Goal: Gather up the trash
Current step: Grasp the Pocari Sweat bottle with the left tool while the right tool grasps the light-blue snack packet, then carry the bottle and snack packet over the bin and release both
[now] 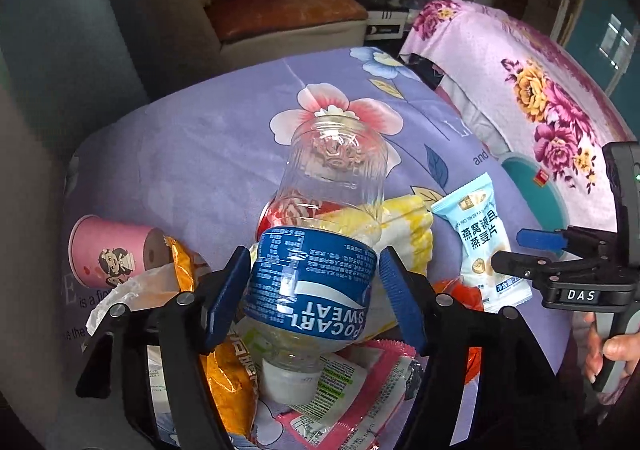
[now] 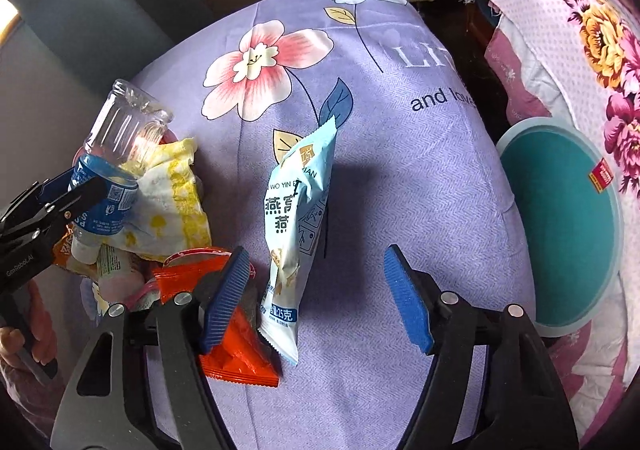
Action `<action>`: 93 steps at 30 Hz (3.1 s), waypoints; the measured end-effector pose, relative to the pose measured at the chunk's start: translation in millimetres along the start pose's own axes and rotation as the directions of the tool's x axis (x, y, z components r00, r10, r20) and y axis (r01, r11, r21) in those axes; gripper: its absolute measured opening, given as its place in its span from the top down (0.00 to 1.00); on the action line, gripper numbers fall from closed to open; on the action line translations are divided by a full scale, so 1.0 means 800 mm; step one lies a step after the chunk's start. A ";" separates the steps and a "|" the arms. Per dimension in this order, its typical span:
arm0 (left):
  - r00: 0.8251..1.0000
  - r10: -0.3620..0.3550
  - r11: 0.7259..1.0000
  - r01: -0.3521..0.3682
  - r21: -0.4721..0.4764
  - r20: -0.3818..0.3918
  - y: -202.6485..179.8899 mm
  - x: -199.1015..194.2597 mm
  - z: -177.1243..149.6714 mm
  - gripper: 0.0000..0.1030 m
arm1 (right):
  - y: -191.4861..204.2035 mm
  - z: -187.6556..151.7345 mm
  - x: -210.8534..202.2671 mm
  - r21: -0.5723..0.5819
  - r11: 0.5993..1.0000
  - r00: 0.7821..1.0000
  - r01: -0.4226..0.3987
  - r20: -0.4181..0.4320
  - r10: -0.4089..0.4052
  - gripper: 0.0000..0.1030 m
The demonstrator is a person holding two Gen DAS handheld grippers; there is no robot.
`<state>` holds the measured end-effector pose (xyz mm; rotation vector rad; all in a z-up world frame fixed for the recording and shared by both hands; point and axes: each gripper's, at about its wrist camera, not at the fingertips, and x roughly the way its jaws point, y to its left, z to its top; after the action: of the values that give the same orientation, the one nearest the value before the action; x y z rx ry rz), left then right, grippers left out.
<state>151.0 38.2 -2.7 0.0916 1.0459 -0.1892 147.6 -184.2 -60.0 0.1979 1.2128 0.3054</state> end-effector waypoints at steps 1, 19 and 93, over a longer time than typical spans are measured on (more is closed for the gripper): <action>1.000 -0.002 1.000 0.002 -0.001 -0.015 0.000 0.006 -0.001 0.28 | 0.000 0.002 0.002 0.000 1.000 1.000 -0.003 0.000 0.003 0.35; 0.997 -0.050 0.993 0.057 -0.103 0.066 -0.011 -0.031 -0.003 0.35 | -0.010 0.002 -0.025 -0.009 0.999 0.993 -0.042 0.114 0.042 0.90; 0.971 -0.160 0.943 0.203 0.262 -0.177 -0.365 0.093 0.013 0.35 | -0.289 -0.097 -0.148 0.363 0.924 0.926 -0.119 0.377 -0.030 0.79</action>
<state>138.5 -257.8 -57.6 0.2686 1.1768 -0.5054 66.1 -443.0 -53.3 0.5984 0.8727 0.0598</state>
